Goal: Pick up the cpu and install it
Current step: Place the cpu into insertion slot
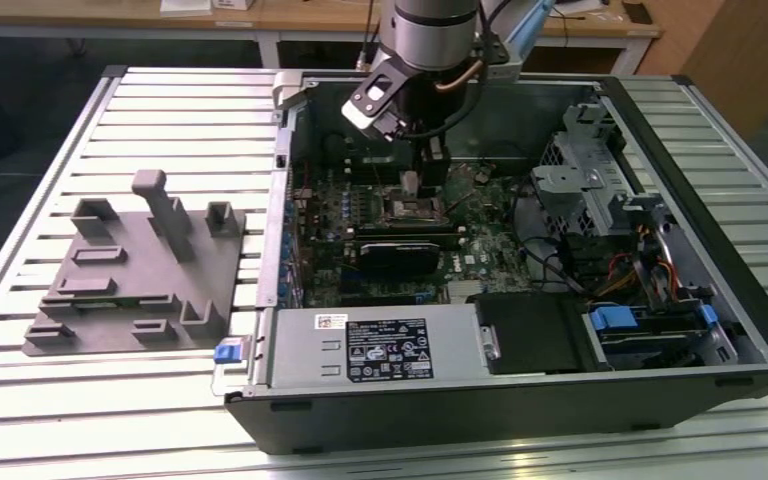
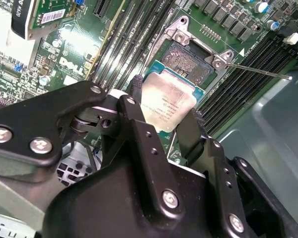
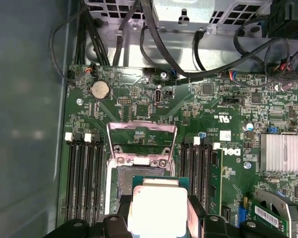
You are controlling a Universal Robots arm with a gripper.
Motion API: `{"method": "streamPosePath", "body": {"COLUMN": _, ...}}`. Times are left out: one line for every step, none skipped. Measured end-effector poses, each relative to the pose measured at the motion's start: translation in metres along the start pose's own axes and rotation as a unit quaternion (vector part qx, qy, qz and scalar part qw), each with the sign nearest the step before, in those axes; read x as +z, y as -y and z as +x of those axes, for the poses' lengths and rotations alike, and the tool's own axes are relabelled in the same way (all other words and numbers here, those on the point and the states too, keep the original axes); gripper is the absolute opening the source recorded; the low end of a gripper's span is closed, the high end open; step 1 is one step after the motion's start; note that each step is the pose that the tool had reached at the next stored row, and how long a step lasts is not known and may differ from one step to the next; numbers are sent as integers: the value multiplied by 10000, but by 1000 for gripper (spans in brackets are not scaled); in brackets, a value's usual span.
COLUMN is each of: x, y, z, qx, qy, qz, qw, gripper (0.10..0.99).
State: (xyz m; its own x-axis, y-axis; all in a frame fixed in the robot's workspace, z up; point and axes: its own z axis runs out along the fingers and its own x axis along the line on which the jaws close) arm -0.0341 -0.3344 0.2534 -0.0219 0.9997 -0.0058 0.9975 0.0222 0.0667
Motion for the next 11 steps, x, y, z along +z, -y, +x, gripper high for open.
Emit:
{"method": "streamPosePath", "body": {"x": 7, "y": 1, "z": 0, "qx": 4, "qy": 0, "qz": 0, "qw": 10000, "gripper": 525}}
{"method": "streamPosePath", "body": {"x": 15, "y": 1, "z": 1, "qx": 11, "qy": 1, "qz": 0, "qw": 10000, "gripper": 525}}
{"method": "streamPosePath", "body": {"x": 23, "y": 2, "z": 3, "qx": 21, "qy": 1, "qz": 0, "qw": 10000, "gripper": 525}}
{"method": "streamPosePath", "body": {"x": 32, "y": 3, "z": 7, "qx": 30, "qy": 2, "qz": 0, "qw": 10000, "gripper": 525}}
{"method": "streamPosePath", "body": {"x": 43, "y": 3, "z": 13, "qx": 36, "qy": 3, "qz": 0, "qw": 10000, "gripper": 525}}
{"method": "streamPosePath", "body": {"x": 55, "y": 3, "z": 20, "qx": 39, "qy": 3, "qz": 0, "qw": 10000, "gripper": 525}}
{"method": "streamPosePath", "body": {"x": 71, "y": 4, "z": 26, "qx": 39, "qy": 2, "qz": 0, "qw": 10000, "gripper": 525}}
{"method": "streamPosePath", "body": {"x": 87, "y": 5, "z": 29, "qx": 39, "qy": 2, "qz": 0, "qw": 10000, "gripper": 525}}
{"method": "streamPosePath", "body": {"x": 102, "y": 6, "z": 30, "qx": 35, "qy": 3, "qz": 0, "qw": 10000, "gripper": 525}}
{"method": "streamPosePath", "body": {"x": 116, "y": 8, "z": 30, "qx": 17, "qy": 2, "qz": 0, "qw": 10000, "gripper": 525}}
{"method": "streamPosePath", "body": {"x": 130, "y": 10, "z": 30, "qx": -22, "qy": -1, "qz": 0, "qw": 10000, "gripper": 525}}
